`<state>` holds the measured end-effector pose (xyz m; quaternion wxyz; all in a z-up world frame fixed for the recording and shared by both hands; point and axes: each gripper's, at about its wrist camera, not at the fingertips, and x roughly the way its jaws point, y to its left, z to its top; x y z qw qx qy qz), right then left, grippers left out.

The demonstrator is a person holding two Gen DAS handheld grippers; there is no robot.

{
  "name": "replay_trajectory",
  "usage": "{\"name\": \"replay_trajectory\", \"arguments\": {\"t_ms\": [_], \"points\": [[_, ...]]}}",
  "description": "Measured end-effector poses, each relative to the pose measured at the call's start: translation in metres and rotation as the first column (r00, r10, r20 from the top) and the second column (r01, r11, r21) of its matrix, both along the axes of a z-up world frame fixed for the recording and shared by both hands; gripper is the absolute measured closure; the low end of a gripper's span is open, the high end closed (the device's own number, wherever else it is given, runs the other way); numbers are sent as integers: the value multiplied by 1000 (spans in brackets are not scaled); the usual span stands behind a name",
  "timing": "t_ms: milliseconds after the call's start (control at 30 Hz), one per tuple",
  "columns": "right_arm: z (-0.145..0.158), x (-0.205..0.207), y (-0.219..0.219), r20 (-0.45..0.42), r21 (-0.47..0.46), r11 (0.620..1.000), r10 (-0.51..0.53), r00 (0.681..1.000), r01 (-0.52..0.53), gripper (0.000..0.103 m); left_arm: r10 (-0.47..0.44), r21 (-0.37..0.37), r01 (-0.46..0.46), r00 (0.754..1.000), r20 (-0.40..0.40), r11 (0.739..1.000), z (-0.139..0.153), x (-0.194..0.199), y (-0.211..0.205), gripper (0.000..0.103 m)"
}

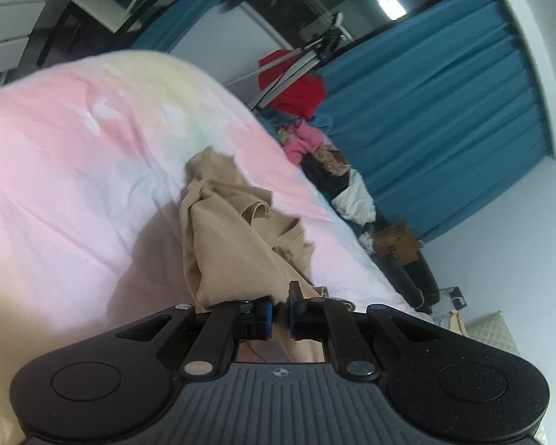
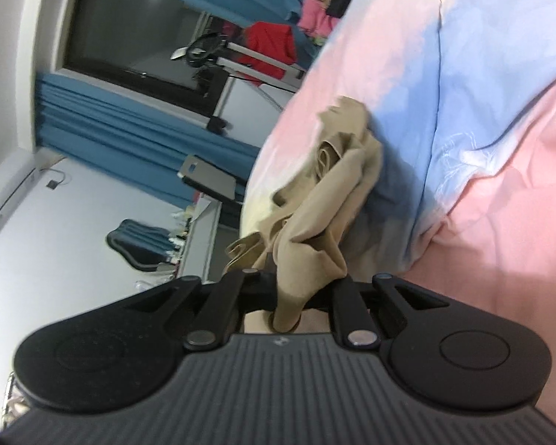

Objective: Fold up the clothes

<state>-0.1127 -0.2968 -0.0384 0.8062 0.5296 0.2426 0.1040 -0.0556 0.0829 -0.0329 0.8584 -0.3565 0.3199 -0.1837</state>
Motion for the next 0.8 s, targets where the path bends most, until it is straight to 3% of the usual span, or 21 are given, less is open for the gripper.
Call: {"name": "replay_trajectory", "arguments": {"t_ms": [233, 367, 500, 633, 700, 800], "points": [[28, -91, 7, -19, -53, 998, 38, 999, -39, 91, -3, -33, 3, 1000, 0, 999, 19, -95, 9, 95], [30, -110, 10, -74, -15, 1000, 16, 997, -17, 91, 55, -97, -60, 997, -54, 993, 19, -112, 15, 95], [38, -79, 10, -90, -7, 1000, -13, 996, 13, 91, 93, -102, -100, 993, -71, 990, 23, -88, 11, 95], [42, -30, 8, -119, -27, 999, -35, 992, 32, 91, 119, -57, -125, 987, -104, 991, 28, -32, 2, 95], [40, 0, 7, -144, -32, 998, -54, 988, 50, 91, 117, 10, -117, 988, -100, 993, 30, 4, -8, 94], [24, 42, 6, -178, -70, 996, -62, 982, 50, 91, 116, 168, -101, 990, -82, 981, 28, 57, -27, 94]]}}
